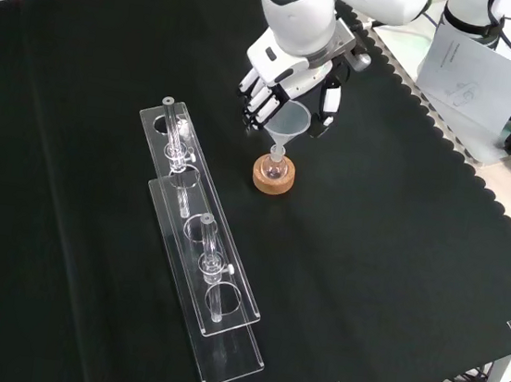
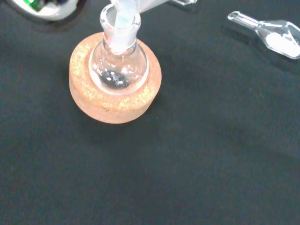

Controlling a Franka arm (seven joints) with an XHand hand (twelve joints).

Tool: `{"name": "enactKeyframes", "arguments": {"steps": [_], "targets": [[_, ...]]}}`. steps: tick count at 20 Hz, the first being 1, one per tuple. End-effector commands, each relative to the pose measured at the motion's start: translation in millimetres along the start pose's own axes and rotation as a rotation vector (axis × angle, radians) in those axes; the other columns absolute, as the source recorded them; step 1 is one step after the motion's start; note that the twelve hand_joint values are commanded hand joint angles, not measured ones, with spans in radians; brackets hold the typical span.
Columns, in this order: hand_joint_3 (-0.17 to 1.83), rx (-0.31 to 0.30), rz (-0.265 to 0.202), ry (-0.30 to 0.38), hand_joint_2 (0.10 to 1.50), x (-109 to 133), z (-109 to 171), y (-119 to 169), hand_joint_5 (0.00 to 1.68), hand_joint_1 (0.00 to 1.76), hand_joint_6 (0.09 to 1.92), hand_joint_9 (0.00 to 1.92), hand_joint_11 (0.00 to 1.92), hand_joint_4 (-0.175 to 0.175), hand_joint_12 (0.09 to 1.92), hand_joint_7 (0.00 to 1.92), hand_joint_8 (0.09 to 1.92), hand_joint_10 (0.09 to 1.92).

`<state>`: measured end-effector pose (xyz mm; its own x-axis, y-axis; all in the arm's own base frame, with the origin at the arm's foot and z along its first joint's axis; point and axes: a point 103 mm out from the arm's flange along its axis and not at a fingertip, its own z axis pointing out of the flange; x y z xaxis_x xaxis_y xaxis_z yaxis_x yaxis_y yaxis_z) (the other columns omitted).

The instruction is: Place the funnel on the round-bottom flask.

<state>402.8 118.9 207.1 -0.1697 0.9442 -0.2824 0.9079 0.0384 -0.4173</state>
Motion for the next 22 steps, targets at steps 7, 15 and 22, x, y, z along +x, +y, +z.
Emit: {"name": "enactKeyframes", "arguments": {"steps": [7,15,22], "targets": [[0.62,0.021,0.001,-0.009,0.72,-0.8,4.3,3.7,0.56,0.82,0.09,0.83,0.46,-0.052,1.32,0.52,0.75,0.56],[0.61,0.023,0.005,-0.008,0.72,-0.9,4.3,3.7,0.55,0.81,0.09,0.75,0.44,-0.053,1.33,0.46,0.76,0.58],[0.61,0.040,-0.004,0.002,0.71,-3.5,7.7,4.8,0.53,0.79,0.09,0.69,0.42,-0.053,1.34,0.38,0.77,0.60]]}}
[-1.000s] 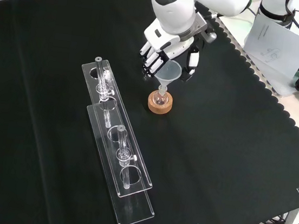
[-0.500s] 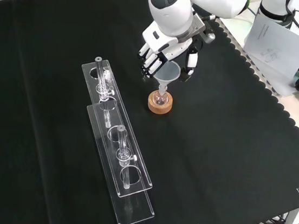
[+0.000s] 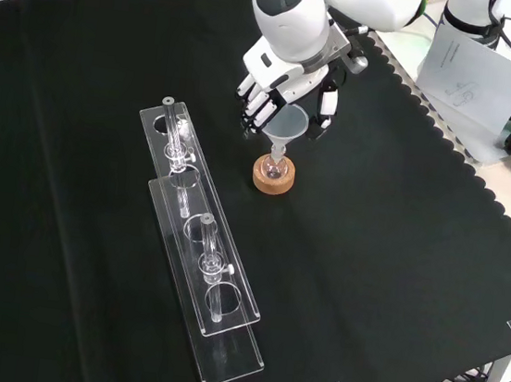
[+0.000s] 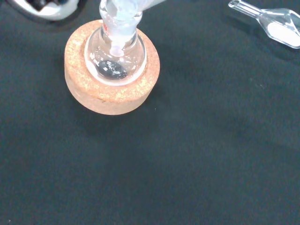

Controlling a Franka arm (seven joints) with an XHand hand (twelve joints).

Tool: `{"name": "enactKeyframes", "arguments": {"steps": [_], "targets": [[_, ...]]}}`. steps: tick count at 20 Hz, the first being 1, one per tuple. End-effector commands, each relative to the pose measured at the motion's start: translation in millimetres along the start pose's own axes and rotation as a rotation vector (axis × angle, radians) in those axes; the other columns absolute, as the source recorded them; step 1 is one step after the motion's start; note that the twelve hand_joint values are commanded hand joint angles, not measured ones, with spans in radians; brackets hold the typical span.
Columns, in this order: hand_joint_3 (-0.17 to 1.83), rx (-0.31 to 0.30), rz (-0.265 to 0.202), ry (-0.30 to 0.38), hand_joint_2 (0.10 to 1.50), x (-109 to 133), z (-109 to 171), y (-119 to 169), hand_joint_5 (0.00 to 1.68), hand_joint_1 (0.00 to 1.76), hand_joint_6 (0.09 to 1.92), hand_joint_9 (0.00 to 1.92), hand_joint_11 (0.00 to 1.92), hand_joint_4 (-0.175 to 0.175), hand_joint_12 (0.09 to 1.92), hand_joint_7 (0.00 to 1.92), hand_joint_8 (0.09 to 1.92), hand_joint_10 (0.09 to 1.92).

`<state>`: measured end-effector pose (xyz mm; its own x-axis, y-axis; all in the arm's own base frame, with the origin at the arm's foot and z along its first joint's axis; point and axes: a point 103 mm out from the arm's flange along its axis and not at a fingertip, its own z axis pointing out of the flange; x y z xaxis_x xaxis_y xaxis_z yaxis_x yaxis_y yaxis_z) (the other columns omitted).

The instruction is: Place the funnel on the round-bottom flask.

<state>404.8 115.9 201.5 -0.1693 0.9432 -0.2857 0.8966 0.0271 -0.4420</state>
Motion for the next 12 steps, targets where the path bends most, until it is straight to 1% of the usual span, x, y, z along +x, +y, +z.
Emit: {"name": "enactKeyframes", "arguments": {"steps": [1,6,8,12], "targets": [[0.61,0.013,-0.008,0.007,0.71,-2.5,3.3,1.1,0.52,0.78,0.09,0.67,0.42,-0.054,1.34,0.34,0.77,0.61],[0.60,0.032,-0.021,0.007,0.68,-2.6,3.8,1.6,0.42,0.75,0.09,0.55,0.38,-0.057,1.36,0.18,0.73,0.62],[0.58,0.028,-0.030,0.007,0.66,-1.8,4.0,0.9,0.37,0.73,0.09,0.50,0.36,-0.056,1.37,0.11,0.72,0.64],[0.56,0.037,-0.044,0.006,0.64,0.8,5.3,-0.9,0.32,0.70,0.09,0.44,0.32,-0.052,1.39,0.05,0.70,0.66]]}}
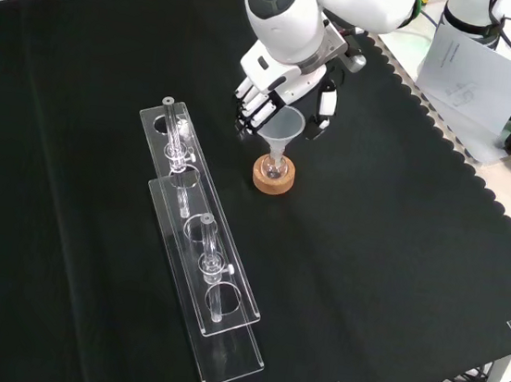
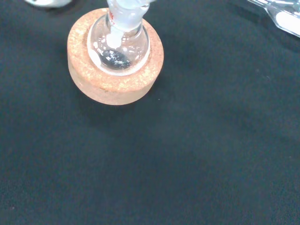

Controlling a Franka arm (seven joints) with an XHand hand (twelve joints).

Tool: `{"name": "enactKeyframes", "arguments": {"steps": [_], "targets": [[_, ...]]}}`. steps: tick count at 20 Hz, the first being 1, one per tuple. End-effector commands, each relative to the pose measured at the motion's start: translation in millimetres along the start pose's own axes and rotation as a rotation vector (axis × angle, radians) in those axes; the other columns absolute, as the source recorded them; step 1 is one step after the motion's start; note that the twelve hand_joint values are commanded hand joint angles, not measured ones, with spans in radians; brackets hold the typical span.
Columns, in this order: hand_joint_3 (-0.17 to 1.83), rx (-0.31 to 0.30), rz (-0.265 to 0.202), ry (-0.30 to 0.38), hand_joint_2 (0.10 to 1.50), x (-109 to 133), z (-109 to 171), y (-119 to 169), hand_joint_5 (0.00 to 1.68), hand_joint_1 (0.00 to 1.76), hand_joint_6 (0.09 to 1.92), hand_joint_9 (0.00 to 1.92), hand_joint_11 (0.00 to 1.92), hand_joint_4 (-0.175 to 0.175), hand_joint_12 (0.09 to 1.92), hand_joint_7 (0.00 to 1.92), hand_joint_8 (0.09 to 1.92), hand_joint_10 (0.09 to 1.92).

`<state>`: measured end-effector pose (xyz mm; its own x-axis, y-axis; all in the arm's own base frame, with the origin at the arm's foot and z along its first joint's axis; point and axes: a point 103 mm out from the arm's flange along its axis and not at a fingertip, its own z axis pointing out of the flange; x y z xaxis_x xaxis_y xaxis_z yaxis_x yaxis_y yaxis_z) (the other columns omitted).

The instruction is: Place the funnel on the round-bottom flask.

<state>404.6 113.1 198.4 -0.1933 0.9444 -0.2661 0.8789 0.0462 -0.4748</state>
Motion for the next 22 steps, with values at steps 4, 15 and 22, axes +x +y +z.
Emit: {"name": "enactKeyframes", "arguments": {"steps": [4,15,22], "targets": [[0.52,-0.025,-0.030,0.006,0.63,4.5,-0.1,-6.3,0.30,0.65,0.09,0.37,0.29,-0.049,1.41,0.03,0.70,0.69],[0.34,-0.200,-0.057,0.071,0.65,-3.2,-31.4,-30.5,0.13,0.51,0.09,0.11,0.17,-0.042,1.47,0.00,0.49,0.79],[0.30,-0.204,-0.068,0.143,0.68,-31.7,-48.0,-39.1,0.15,0.53,0.09,0.18,0.20,-0.042,1.47,0.00,0.58,0.78]]}}
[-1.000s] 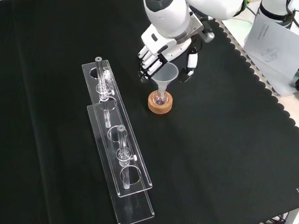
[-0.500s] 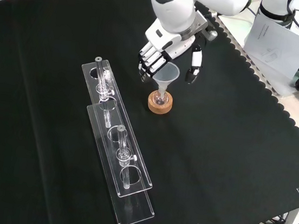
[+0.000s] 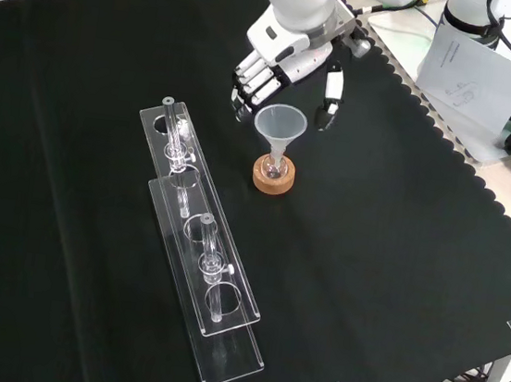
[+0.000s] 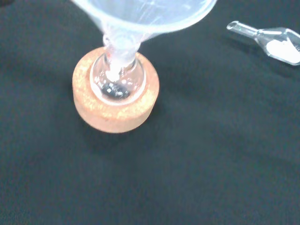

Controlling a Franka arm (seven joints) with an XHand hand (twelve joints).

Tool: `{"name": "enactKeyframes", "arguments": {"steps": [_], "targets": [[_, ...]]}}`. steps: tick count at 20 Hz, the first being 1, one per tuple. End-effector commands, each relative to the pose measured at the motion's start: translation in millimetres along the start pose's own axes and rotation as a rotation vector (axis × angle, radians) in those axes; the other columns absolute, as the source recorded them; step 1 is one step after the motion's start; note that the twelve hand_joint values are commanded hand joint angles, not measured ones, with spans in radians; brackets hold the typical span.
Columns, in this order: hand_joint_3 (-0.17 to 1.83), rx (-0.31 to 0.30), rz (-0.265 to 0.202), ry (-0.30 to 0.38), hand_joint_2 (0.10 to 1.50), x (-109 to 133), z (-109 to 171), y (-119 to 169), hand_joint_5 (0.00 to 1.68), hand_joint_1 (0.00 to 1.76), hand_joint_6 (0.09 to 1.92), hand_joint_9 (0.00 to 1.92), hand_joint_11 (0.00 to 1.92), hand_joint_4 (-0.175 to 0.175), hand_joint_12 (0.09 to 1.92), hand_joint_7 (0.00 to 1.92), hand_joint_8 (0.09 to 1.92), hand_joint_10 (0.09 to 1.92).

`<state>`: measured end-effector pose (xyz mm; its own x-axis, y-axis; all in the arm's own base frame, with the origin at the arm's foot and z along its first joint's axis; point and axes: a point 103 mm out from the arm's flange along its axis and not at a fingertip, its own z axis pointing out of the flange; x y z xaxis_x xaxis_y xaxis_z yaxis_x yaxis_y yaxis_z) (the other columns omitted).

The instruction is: Place the funnel on the round-bottom flask.

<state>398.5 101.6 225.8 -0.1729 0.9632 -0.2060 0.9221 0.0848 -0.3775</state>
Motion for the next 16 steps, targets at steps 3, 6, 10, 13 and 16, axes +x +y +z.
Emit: {"name": "enactKeyframes", "arguments": {"steps": [3,6,10,13,16], "targets": [[0.29,-0.094,-0.058,0.117,0.69,-31.7,-40.7,-18.5,0.15,0.54,0.09,0.20,0.21,-0.042,1.47,0.00,0.61,0.77],[0.29,-0.113,-0.049,0.143,0.69,-46.6,-48.1,-20.5,0.16,0.54,0.09,0.21,0.22,-0.042,1.46,0.00,0.63,0.76],[0.28,-0.134,-0.039,0.167,0.70,-63.4,-54.8,-21.4,0.16,0.54,0.09,0.23,0.22,-0.041,1.46,0.03,0.65,0.77],[0.29,-0.140,-0.027,0.180,0.70,-75.4,-57.4,-20.4,0.17,0.55,0.09,0.26,0.23,-0.042,1.47,0.06,0.67,0.77],[0.29,-0.141,-0.016,0.193,0.70,-87.1,-57.2,-17.8,0.19,0.55,0.09,0.28,0.23,-0.041,1.46,0.09,0.68,0.77]]}}
